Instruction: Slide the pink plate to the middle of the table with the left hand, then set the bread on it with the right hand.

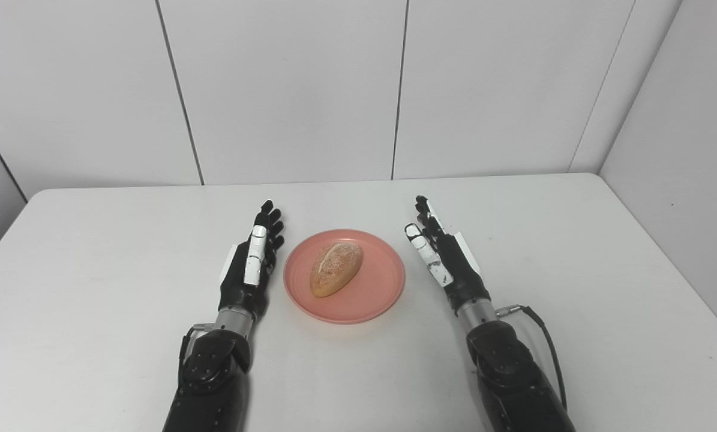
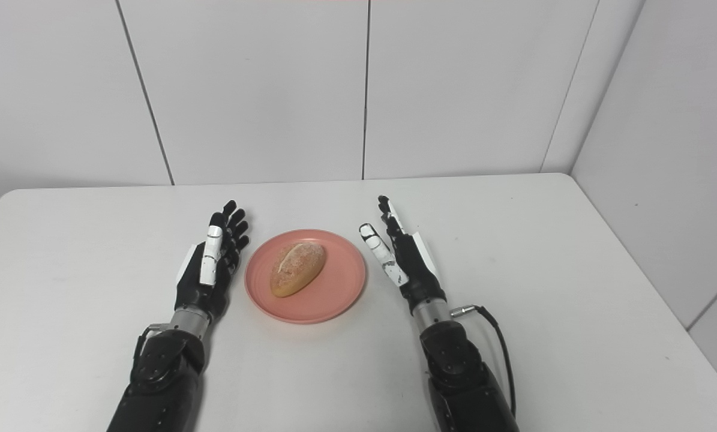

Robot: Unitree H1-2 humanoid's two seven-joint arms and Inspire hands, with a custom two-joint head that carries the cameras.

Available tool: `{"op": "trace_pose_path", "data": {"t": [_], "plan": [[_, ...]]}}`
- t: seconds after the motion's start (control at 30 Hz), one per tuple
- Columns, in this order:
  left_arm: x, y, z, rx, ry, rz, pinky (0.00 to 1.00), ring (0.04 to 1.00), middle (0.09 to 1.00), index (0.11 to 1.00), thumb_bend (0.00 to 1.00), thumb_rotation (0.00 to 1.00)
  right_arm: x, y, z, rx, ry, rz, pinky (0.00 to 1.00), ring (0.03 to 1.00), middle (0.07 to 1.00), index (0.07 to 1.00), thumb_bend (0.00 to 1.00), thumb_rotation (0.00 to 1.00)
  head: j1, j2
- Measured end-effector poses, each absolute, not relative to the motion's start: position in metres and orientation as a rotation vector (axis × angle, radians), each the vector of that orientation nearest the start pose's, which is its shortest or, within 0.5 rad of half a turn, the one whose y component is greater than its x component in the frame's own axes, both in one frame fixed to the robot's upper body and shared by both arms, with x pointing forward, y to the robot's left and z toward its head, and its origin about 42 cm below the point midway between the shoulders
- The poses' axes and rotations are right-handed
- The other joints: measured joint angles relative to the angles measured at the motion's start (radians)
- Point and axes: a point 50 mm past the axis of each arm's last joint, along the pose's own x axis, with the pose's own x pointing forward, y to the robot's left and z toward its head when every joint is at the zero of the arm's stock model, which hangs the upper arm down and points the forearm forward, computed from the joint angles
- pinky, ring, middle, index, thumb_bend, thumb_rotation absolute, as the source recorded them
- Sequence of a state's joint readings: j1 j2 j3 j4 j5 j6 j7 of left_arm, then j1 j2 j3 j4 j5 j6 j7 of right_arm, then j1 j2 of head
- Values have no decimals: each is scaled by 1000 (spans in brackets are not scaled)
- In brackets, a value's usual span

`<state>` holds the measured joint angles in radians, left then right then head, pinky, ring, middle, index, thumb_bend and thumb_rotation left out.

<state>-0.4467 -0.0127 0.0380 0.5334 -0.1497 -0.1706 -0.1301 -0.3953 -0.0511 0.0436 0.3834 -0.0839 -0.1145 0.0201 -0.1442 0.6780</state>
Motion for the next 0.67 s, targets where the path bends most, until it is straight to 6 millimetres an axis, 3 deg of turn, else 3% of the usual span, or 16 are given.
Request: {"op": "trace_pose_path", "data": {"t": [0.33,0.67], "plan": [[413,169,113,-127,-83,-199,1000,1000,1000,1000,682,1000,409,-161,125,58,-89,199,1000,1000,1000,1000,684,995,5,8],[412,170,113,-116,-84,-204,1000,1000,1000,1000,688,1000,408,-161,128,97,-100,208,1000,1000,1000,1000,692,1000,11,11]]}}
